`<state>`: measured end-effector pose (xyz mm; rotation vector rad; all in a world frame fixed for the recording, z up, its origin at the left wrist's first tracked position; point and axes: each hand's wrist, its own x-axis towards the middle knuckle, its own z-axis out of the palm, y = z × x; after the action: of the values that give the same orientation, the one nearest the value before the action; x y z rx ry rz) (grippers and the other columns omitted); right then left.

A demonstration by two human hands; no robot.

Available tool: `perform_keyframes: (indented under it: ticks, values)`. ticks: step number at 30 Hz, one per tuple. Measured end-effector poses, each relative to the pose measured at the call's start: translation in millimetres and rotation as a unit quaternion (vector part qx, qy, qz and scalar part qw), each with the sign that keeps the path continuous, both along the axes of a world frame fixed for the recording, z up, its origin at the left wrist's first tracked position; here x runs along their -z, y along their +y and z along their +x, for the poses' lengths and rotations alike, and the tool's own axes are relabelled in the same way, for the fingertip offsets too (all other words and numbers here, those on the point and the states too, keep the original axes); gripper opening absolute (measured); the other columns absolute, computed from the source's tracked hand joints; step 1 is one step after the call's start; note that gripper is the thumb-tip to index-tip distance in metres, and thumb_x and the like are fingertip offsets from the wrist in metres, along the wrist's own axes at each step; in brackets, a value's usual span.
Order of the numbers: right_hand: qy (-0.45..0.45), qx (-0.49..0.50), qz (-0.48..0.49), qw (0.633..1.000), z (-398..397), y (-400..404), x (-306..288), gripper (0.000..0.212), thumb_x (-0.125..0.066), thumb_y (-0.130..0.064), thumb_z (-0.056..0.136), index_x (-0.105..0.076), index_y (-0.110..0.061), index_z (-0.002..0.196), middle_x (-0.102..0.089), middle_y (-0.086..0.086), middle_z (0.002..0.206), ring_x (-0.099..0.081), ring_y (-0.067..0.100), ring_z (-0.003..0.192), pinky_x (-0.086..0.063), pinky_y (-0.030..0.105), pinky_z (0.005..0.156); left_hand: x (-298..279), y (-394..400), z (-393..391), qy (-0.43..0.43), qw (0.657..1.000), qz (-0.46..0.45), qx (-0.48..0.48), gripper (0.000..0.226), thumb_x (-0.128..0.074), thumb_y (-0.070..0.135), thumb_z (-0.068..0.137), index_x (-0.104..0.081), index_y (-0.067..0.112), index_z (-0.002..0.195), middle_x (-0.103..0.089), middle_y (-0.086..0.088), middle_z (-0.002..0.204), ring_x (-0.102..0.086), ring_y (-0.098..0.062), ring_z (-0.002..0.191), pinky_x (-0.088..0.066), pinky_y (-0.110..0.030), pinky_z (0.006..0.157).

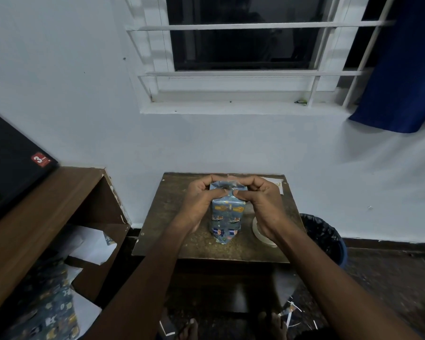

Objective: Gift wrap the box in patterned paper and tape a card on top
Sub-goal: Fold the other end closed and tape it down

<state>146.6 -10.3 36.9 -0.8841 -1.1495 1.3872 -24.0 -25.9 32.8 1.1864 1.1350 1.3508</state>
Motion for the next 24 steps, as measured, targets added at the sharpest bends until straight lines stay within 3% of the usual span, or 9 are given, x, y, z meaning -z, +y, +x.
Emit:
perform_keyframes:
  ticks: [2, 4, 9, 13, 17, 20, 24]
  values:
    - [-0.012, 0.006, 0.013, 1.0, 0.0, 0.3, 0.4, 0.023, -0.063, 0.023, 0.08, -0.073, 0.006, 0.092, -0.079, 0.015, 0.107, -0.075, 0.026, 0.106, -0.06, 0.031, 0.081, -2.1, -0.8, -0.2, 0.029, 0.999, 0.025, 0.011, 0.019, -0.066, -0.01, 0.09, -0.077, 0.002, 0.099, -0.081, -0.005, 0.106, -0.076, -0.018, 0.093, -0.059, -0.027, 0.077]
    - [-0.02, 0.011, 0.022, 0.999, -0.2, 0.3, 0.5, 0.022, -0.061, 0.025, 0.08, -0.072, 0.007, 0.088, -0.079, 0.014, 0.106, -0.075, 0.025, 0.107, -0.06, 0.029, 0.079, -3.5, -1.4, -0.8, 0.056, 0.997, 0.048, 0.024, 0.018, -0.066, -0.01, 0.091, -0.076, -0.002, 0.104, -0.08, -0.006, 0.114, -0.076, -0.024, 0.105, -0.061, -0.033, 0.086]
    - [-0.024, 0.025, 0.035, 0.999, 0.8, -0.1, 0.7, 0.022, -0.062, 0.024, 0.082, -0.071, 0.003, 0.081, -0.08, 0.011, 0.095, -0.076, 0.018, 0.086, -0.058, 0.025, 0.068, -4.8, -8.6, -8.5, 0.106, 0.987, 0.067, 0.101, 0.041, -0.077, 0.002, 0.093, -0.064, 0.011, 0.13, -0.072, -0.005, 0.128, -0.072, -0.026, 0.115, -0.061, -0.041, 0.095]
    - [-0.011, 0.026, 0.037, 0.999, 0.6, -0.3, 1.7, 0.023, -0.061, 0.024, 0.083, -0.071, 0.003, 0.08, -0.079, 0.009, 0.089, -0.075, 0.017, 0.082, -0.058, 0.025, 0.067, 2.1, -12.7, -8.9, 0.178, 0.974, 0.102, 0.1, 0.05, -0.086, 0.011, 0.087, -0.062, 0.017, 0.131, -0.072, -0.001, 0.126, -0.073, -0.021, 0.114, -0.061, -0.042, 0.095]
    - [-0.021, 0.038, 0.057, 0.997, 2.3, 4.7, 6.9, 0.025, -0.06, 0.024, 0.083, -0.074, 0.004, 0.084, -0.08, 0.013, 0.099, -0.077, 0.027, 0.097, -0.062, 0.042, 0.082, 7.0, -10.5, -8.7, 0.16, 0.979, 0.117, 0.052, 0.048, -0.092, 0.009, 0.079, -0.073, 0.012, 0.123, -0.077, 0.002, 0.12, -0.074, -0.018, 0.11, -0.06, -0.034, 0.093]
    - [-0.043, 0.006, 0.081, 0.996, 6.3, 8.1, 11.4, 0.02, -0.061, 0.017, 0.089, -0.074, 0.002, 0.092, -0.077, 0.013, 0.114, -0.072, 0.029, 0.113, -0.058, 0.053, 0.099, 10.9, -7.3, -8.5, 0.162, 0.977, 0.14, 0.016, 0.048, -0.092, 0.012, 0.078, -0.076, 0.014, 0.124, -0.077, 0.0, 0.12, -0.074, -0.019, 0.112, -0.061, -0.042, 0.096]
    - [-0.06, -0.061, 0.11, 0.99, 9.4, 4.5, 7.4, 0.02, -0.07, -0.007, 0.095, -0.071, -0.01, 0.116, -0.071, 0.014, 0.121, -0.066, 0.038, 0.116, -0.056, 0.054, 0.098, 9.0, -1.2, -7.6, 0.125, 0.977, 0.17, -0.042, 0.041, -0.087, 0.013, 0.085, -0.077, 0.011, 0.124, -0.078, -0.003, 0.119, -0.075, -0.023, 0.111, -0.062, -0.042, 0.093]
